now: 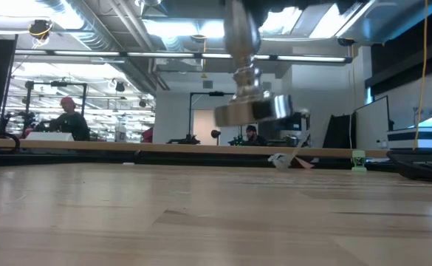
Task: Screw lightbulb
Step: Insert the lightbulb into the silver lamp
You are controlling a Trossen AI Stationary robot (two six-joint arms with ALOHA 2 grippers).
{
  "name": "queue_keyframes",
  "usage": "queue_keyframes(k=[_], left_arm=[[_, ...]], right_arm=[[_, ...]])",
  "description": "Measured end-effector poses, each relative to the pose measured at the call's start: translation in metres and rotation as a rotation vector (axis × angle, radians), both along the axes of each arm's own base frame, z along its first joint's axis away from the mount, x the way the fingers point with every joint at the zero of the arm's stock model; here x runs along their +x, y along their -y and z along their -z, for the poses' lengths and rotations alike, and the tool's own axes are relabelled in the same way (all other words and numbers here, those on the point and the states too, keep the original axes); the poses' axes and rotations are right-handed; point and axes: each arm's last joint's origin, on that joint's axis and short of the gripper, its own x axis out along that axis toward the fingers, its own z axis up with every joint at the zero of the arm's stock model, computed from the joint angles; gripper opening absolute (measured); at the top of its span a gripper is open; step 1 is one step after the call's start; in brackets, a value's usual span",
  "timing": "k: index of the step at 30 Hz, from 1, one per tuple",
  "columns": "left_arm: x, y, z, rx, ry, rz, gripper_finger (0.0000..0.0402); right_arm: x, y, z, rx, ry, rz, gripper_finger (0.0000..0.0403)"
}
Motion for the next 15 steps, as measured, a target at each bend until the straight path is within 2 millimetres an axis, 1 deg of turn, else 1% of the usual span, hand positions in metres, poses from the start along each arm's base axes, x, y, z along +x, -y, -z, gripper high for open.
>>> queue_keyframes(k=[2, 6, 9, 12, 13, 15], left_arm=[[0.001, -0.002, 0.011, -0.01, 0.029, 0.022, 0.028], [0.002, -0.007, 0.036, -0.046, -0.027, -0.003, 0.028], [0.002, -0.01, 0.04, -0.055, -0.025, -0.013, 0.028], [0.002, -0.012, 0.042, -0.055, -0.033, -0.019, 0.028], [0.001, -0.013, 0.044, -0.055, -0.042, -0.021, 0.028], [0.001, -0.015, 0.048, -0.055, -0.054, -0.03, 0.028]], right_arm=[[0.007, 0.0, 0.013, 0.025, 0.014, 0.004, 0.014], [0.019, 0.001, 0.04, 0.072, 0.084, 0.024, 0.014], [0.03, 0.002, 0.057, 0.101, 0.108, 0.027, 0.014], [0.04, 0.002, 0.079, 0.114, 0.072, 0.031, 0.014], [0.043, 0.002, 0.084, 0.117, 0.073, 0.032, 0.014], [0.048, 0.003, 0.085, 0.112, 0.087, 0.046, 0.014]])
